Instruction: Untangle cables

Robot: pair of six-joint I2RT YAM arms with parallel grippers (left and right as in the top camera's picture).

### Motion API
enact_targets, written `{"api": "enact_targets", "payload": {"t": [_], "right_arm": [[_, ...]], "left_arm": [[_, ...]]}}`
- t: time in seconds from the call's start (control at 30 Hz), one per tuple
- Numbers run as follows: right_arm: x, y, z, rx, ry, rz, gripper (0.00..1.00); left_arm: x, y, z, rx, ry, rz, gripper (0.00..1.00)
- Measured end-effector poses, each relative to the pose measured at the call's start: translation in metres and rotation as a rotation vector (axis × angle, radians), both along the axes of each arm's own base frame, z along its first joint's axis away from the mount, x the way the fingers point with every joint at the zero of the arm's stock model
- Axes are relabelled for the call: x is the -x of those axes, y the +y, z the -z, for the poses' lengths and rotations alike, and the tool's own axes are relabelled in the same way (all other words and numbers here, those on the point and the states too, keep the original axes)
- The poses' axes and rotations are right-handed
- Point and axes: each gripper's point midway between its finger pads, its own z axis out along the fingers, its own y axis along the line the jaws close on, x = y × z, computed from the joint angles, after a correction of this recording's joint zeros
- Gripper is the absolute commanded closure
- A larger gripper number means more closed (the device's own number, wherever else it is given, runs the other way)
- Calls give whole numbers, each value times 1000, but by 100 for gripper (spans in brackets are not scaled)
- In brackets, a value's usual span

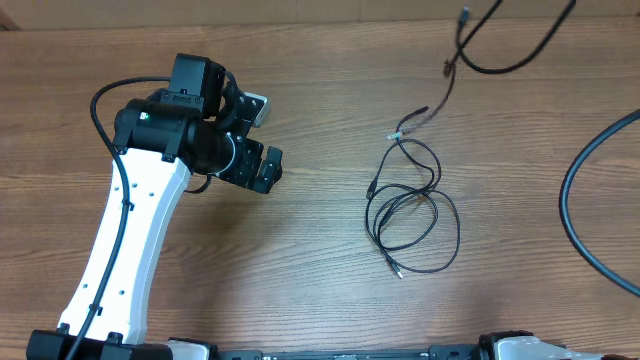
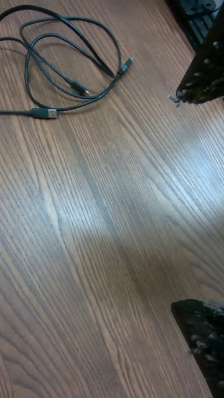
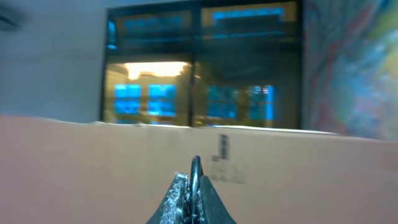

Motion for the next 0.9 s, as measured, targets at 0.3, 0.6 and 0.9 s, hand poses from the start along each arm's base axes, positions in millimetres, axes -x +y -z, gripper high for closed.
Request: {"api": "enact_targets", "payload": {"t": [0.3,0.6,0.9], "right_arm": [[-36,-85,29,4,110,373,96],[-67,-201,79,-2,281,794,96],[-41,-301,112,-25,396,1083,96]], "left_arm": [[0,0,0,0,0,0,0],[0,0,0,0,0,0,0],[0,0,0,0,0,0,0]]}}
